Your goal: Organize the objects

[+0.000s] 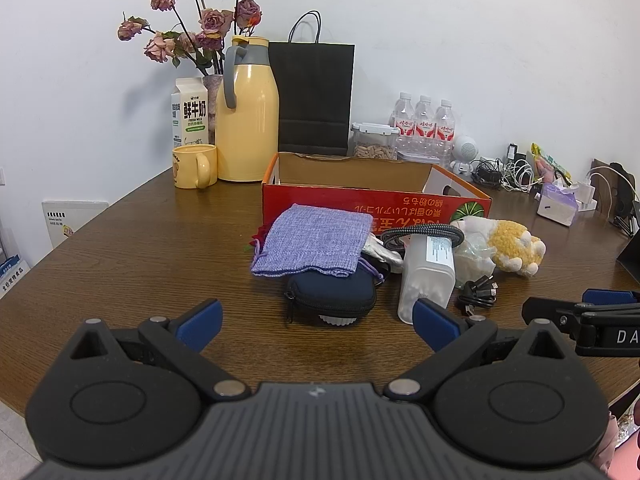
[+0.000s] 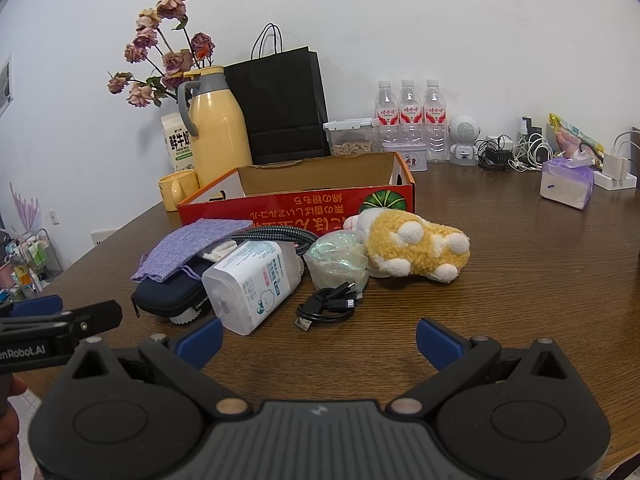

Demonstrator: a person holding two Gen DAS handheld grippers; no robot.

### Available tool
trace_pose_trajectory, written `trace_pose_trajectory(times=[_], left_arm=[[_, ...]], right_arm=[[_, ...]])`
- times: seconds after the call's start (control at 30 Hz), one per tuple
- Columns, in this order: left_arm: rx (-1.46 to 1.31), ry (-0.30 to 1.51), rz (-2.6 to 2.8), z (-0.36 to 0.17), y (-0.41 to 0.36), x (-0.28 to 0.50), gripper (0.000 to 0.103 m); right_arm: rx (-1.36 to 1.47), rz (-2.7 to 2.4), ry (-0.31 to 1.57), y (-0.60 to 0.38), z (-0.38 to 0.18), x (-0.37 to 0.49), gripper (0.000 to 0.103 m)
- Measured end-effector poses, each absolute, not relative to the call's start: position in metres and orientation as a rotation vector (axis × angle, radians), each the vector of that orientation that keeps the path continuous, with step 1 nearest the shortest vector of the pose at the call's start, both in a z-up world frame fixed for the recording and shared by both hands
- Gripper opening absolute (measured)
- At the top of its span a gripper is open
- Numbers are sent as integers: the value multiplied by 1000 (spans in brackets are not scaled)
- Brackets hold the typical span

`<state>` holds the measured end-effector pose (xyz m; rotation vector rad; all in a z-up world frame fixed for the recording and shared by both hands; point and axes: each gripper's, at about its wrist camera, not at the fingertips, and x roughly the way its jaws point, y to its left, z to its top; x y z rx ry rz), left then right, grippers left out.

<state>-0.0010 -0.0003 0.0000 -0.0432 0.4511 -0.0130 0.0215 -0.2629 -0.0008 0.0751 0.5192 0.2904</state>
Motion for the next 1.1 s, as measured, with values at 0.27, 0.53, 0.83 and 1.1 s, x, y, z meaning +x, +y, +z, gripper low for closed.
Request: trace_pose_trajectory(times=[0.27, 0.53, 0.83, 1.1], left_arm=[[-43, 451, -13, 0, 0, -1, 103], [-44, 451, -13, 0, 0, -1, 103], [-44, 448, -13, 2, 0, -6, 103], [-45, 448, -13, 2, 0, -6, 103]], right_arm=[[75, 291, 520, -263, 0, 21, 103], [75, 290, 519, -262, 0, 20, 103], [75, 291, 519, -262, 0, 20, 103], [74, 291, 519, -262, -1, 20, 103]])
